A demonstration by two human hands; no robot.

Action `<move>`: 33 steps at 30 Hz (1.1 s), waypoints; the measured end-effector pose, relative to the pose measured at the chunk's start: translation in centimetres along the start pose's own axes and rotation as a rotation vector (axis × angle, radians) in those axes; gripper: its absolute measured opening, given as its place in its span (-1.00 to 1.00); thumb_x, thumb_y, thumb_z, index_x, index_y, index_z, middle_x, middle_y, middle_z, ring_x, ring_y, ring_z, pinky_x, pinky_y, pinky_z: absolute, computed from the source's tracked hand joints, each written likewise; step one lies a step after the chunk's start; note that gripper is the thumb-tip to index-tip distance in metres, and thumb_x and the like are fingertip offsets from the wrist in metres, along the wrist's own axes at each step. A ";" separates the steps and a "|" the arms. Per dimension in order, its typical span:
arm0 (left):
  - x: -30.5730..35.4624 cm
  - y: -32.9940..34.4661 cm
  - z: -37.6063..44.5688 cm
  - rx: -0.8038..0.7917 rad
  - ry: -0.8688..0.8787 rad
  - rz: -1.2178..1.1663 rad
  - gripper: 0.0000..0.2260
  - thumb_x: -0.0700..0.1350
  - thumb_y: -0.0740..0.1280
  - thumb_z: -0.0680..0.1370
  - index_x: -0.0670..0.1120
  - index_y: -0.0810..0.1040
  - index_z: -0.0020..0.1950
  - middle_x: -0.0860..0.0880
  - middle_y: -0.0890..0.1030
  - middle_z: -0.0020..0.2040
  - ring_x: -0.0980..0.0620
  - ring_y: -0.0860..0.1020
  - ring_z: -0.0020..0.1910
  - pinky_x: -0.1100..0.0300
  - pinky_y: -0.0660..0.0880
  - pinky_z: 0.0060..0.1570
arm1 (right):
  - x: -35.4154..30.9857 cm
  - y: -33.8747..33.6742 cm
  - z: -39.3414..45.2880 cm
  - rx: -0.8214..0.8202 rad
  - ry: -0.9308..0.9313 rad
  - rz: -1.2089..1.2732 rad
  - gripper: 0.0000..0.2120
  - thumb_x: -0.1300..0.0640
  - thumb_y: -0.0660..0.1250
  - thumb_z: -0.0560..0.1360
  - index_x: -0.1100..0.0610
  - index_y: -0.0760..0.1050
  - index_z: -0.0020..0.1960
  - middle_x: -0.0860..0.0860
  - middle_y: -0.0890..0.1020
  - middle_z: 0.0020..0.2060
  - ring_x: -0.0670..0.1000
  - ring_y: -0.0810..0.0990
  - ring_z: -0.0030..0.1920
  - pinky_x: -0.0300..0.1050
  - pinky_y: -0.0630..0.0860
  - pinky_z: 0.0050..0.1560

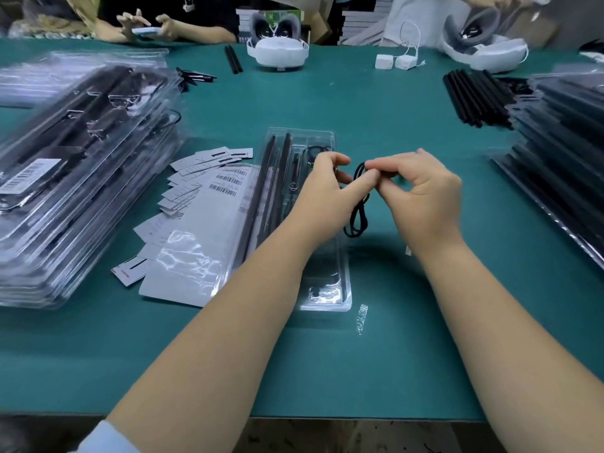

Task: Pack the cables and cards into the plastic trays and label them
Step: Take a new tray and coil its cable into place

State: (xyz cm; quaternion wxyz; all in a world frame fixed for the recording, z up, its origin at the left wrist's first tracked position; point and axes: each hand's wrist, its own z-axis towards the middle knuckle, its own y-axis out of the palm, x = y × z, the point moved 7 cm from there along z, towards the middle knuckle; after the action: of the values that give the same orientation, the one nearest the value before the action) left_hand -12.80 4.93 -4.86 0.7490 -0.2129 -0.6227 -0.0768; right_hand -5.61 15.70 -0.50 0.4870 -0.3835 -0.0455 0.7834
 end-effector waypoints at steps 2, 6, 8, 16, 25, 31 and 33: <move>0.3 0.6 -0.1 -0.104 0.012 -0.025 -0.79 0.02 0.29 0.58 -0.07 0.44 0.13 0.00 0.57 -0.10 0.07 0.58 -0.17 0.18 0.52 -0.06 | 0.1 -0.4 0.0 0.035 0.023 0.088 -0.82 0.28 0.39 0.39 0.12 0.66 -0.05 -0.18 0.61 -0.19 -0.22 0.56 -0.16 -0.39 0.43 0.05; 1.0 0.5 -0.3 -0.145 0.085 -0.170 -0.90 -0.18 0.24 0.58 -0.16 0.51 -0.09 -0.03 0.58 -0.27 0.08 0.59 -0.31 0.17 0.58 -0.12 | 0.1 -0.2 -0.2 0.011 0.069 0.125 -0.89 0.23 0.38 0.36 0.06 0.56 -0.14 -0.16 0.56 -0.26 -0.21 0.54 -0.25 -0.33 0.49 -0.11; 0.5 0.0 0.1 -0.037 0.029 -0.253 -0.93 -0.22 0.22 0.57 -0.14 0.46 -0.10 -0.03 0.51 -0.27 0.11 0.54 -0.41 0.04 0.59 -0.13 | 0.3 0.2 -0.1 -0.026 0.055 0.120 -0.92 0.21 0.36 0.40 0.08 0.59 -0.13 -0.14 0.57 -0.24 -0.15 0.55 -0.23 -0.35 0.47 -0.11; -1.1 -0.7 1.0 -0.040 -0.063 -0.504 -0.68 -0.04 0.41 0.47 -0.02 0.28 -0.32 0.09 0.21 -0.53 0.07 0.17 -0.57 0.18 0.38 -0.39 | 1.9 1.4 -0.2 -0.248 0.262 0.227 -0.85 0.10 0.31 0.53 -0.03 0.55 -0.21 -0.19 0.55 -0.40 -0.20 0.46 -0.31 -0.30 0.39 -0.23; -1.6 -0.5 0.9 -0.044 -0.202 -0.634 -0.66 0.12 0.41 0.42 -0.18 0.54 -0.20 0.01 0.55 -0.41 0.07 0.53 -0.44 0.29 0.46 -0.40 | -1.7 3.1 -2.2 -0.420 0.105 0.051 -0.86 0.15 0.33 0.52 0.15 0.63 -0.15 -0.14 0.41 -0.54 -0.16 0.39 -0.45 -0.33 0.28 -0.39; -2.0 -1.1 0.9 0.045 -0.260 -0.756 -0.69 0.06 0.29 0.58 -0.07 0.35 -0.26 0.07 0.39 -0.54 0.10 0.47 -0.53 0.24 0.51 -0.40 | -1.4 2.9 -2.2 -0.477 0.178 -0.054 -0.84 -0.01 0.36 0.47 0.00 0.57 -0.26 -0.14 0.65 -0.29 -0.03 0.56 -0.25 -0.07 0.51 -0.14; -2.2 -1.3 0.8 0.077 -0.306 -0.880 -0.66 0.08 0.27 0.59 -0.04 0.30 -0.31 0.09 0.22 -0.56 0.13 0.26 -0.60 0.23 0.49 -0.41 | 0.0 3.1 -2.5 -0.711 0.324 -0.049 -0.80 -0.01 0.34 0.48 0.03 0.56 -0.29 -0.12 0.65 -0.38 -0.09 0.58 -0.33 -0.12 0.51 -0.21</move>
State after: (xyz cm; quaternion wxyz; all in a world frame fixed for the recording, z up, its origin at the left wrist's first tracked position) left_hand -14.45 3.78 -6.62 0.5521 0.0904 -0.7596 -0.3317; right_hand -6.27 13.36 -3.65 0.3431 -0.6458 -0.2458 0.6363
